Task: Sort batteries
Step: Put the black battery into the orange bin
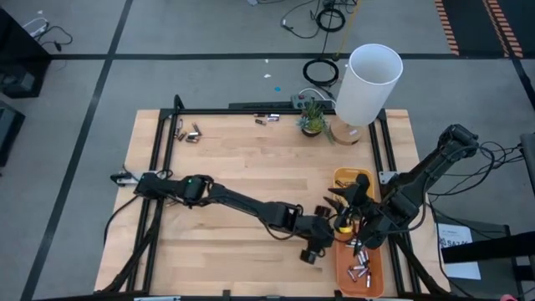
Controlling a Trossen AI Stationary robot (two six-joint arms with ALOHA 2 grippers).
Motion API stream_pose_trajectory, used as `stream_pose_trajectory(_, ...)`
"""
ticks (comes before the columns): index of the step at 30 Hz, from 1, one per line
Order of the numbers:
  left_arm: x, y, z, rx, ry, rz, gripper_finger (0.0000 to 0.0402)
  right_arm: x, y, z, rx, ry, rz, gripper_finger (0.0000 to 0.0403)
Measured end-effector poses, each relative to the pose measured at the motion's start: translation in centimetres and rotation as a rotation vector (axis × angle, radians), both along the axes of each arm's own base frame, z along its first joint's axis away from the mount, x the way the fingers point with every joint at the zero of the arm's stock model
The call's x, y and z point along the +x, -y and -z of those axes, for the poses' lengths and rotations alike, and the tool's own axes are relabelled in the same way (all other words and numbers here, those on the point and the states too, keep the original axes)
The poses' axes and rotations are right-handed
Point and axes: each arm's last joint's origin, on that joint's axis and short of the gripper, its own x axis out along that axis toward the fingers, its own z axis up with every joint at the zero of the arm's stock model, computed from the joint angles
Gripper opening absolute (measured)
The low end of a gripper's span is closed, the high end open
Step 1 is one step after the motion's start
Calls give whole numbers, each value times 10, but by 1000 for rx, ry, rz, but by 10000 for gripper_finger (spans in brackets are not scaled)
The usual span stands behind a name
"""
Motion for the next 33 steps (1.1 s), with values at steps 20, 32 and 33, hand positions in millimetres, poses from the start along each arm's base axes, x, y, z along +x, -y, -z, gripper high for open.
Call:
stream_pose_trajectory(20,-109,-44,-123,164,-422,-474,184,-10,23,-27,35,196,128,132)
stream_pose_trajectory(32,-149,-30,-101,548,-466,-770,184,-5,32,-26,92,236,210,132)
stream_pose_trajectory(33,-152,-27,-95,564,-500,-746,184,-5,33,-26,91,236,215,132)
